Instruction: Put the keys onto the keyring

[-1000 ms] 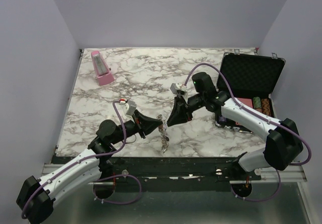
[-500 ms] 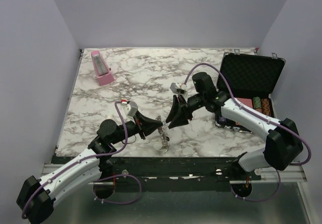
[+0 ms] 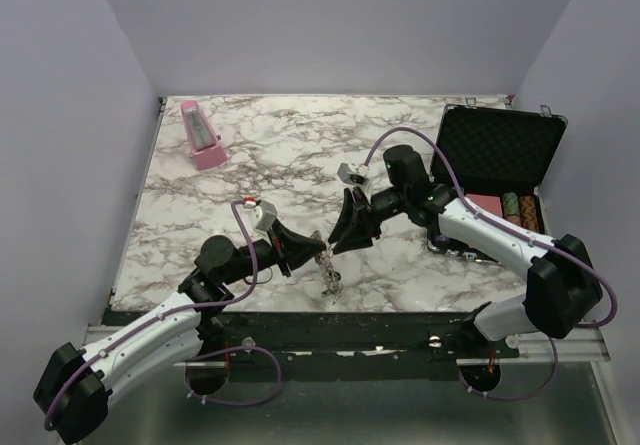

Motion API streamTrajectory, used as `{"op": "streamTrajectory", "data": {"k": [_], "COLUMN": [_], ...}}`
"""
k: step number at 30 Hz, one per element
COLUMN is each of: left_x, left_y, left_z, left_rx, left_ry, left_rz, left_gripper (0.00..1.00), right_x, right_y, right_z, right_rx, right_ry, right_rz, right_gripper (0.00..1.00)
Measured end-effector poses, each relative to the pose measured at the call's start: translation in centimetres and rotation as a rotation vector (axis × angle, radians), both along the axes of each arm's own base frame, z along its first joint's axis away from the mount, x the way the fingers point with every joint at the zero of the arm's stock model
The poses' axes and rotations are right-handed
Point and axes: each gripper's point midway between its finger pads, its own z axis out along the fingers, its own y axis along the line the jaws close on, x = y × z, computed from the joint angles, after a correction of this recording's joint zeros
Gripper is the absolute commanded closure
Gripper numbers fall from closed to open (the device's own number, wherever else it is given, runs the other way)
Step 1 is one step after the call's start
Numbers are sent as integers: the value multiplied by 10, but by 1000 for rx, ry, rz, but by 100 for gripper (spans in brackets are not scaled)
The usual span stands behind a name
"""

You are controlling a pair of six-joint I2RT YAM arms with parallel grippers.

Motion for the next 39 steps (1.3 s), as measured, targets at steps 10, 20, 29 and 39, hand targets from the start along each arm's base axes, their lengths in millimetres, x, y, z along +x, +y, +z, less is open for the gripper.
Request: {"op": "streamTrajectory", "data": {"k": [10,20,29,39], "left_x": [0,3,6,7], "left_y": [0,-3,-3,-2], "left_z": [6,4,4,3], "left_rx": [-18,-18,-20,-17], "left_ry": [-19,-11,-7,-3], "left_rz": [1,7,28,34], "left_gripper": [100,100,100,87], "right_x": [3,6,8,9], "right_y": [1,4,5,5], "right_z": [-3,-5,-6,-8], "right_rx": [-11,-20,-30,-31], "right_ry": [7,1,2,-16], "right_rz": [-26,-47,-64,-63], "right_gripper": [57,67,85,96]}}
